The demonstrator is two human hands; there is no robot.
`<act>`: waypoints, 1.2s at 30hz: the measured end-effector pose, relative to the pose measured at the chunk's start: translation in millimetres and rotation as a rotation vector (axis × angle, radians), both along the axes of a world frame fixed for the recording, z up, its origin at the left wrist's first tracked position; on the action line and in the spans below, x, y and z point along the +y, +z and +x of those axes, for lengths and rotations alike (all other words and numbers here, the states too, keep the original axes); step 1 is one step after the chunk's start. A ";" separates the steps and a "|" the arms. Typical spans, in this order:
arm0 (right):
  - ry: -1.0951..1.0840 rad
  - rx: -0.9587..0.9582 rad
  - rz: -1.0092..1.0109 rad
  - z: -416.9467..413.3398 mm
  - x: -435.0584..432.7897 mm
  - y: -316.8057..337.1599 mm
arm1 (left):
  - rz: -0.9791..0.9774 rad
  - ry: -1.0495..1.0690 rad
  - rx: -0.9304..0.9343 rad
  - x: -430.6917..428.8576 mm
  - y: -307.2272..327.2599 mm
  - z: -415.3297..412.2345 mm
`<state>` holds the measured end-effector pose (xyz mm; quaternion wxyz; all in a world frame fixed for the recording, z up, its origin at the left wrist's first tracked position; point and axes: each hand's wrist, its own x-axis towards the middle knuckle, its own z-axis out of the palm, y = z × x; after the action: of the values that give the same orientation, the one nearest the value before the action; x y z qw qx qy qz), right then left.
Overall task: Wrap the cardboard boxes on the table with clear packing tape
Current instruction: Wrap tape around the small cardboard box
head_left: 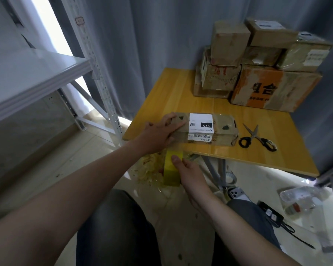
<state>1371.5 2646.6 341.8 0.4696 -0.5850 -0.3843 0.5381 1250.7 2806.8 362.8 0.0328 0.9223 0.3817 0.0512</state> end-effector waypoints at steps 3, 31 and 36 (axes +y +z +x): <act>-0.044 -0.048 0.021 -3.0 -1.0 7.0 | -0.133 0.105 0.022 -8.8 5.4 -2.3; -0.348 -1.152 -0.359 222.0 27.3 24.9 | -1.436 0.516 -0.724 -90.9 14.0 21.5; -0.408 -1.117 -0.194 241.9 19.2 14.7 | -1.449 0.488 -0.664 -92.1 12.1 18.3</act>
<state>1613.4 2665.8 356.5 0.2351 -0.8812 -0.4021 0.0810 1269.0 2714.7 374.9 0.7170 0.5009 0.4799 0.0677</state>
